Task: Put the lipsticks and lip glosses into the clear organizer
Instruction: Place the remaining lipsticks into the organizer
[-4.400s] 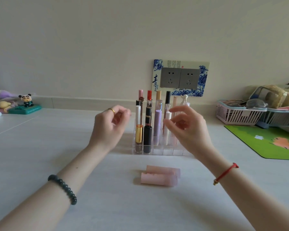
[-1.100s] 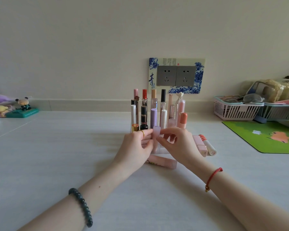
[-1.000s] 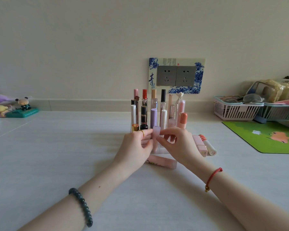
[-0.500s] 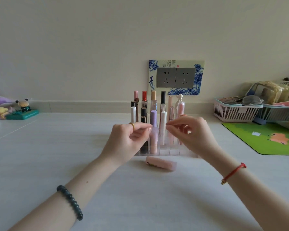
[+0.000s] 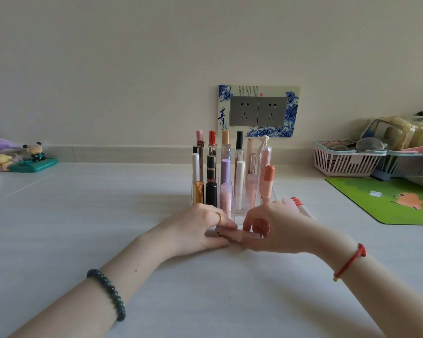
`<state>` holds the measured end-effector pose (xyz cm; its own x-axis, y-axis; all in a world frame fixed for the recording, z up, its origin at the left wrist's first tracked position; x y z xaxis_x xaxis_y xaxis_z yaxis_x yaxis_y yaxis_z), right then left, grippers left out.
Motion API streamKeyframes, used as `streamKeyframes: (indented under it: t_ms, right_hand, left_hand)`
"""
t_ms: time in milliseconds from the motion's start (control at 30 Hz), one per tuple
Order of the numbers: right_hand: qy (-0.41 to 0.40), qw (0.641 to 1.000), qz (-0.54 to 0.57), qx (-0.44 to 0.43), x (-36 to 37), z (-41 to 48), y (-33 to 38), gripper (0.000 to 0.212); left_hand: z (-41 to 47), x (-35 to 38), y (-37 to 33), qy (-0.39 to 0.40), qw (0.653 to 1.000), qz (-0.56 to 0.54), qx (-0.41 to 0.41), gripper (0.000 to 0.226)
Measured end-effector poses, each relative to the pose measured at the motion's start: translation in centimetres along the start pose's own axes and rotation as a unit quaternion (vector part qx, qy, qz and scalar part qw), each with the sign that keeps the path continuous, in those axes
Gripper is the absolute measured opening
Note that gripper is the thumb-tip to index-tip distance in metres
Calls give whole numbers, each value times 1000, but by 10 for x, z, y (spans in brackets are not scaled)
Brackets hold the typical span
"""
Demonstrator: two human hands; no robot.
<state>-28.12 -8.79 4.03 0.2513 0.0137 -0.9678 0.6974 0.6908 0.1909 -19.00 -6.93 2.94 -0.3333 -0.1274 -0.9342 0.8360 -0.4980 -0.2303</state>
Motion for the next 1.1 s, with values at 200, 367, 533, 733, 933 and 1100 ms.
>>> streamKeyframes:
  t_ms: [200,367,533,733,933,1100]
  right_hand:
    - [-60,989,132,-22,-11,3,-2,9]
    - [-157,879,447,-53,-35,4,-3,12]
    - [-221,835,497,-83,-42,1,5,17]
    - [-389,813,433,-21,-66,-5,-19,21]
    - [-364,852,373,40,-41,5,-35,36]
    - [-351,865,354,59,-29,12,-37,32]
  left_hand:
    - [-1,-10,2,-76,994,-83,-7,23]
    - [-10,-38,11,-229,930,-283,-51,21]
    - [-10,-47,8,-272,900,-335,-57,23]
    - [-26,-80,33,-387,883,-258,-57,14]
    - [-36,-83,72,-407,875,-224,-137,51]
    - [-27,-44,101,-271,902,-232,-242,95]
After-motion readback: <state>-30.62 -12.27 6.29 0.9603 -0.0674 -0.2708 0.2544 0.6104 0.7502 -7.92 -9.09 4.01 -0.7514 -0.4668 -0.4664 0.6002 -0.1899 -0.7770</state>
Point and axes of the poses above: each hand's wrist, its own z-axis towards the middle knuckle, its own x-axis out of the palm, y = z × x, the point moved 9 cm from there along z, towards the middle knuckle, and after that the axes turned 3 degrees about z, right-handed, at the moved point
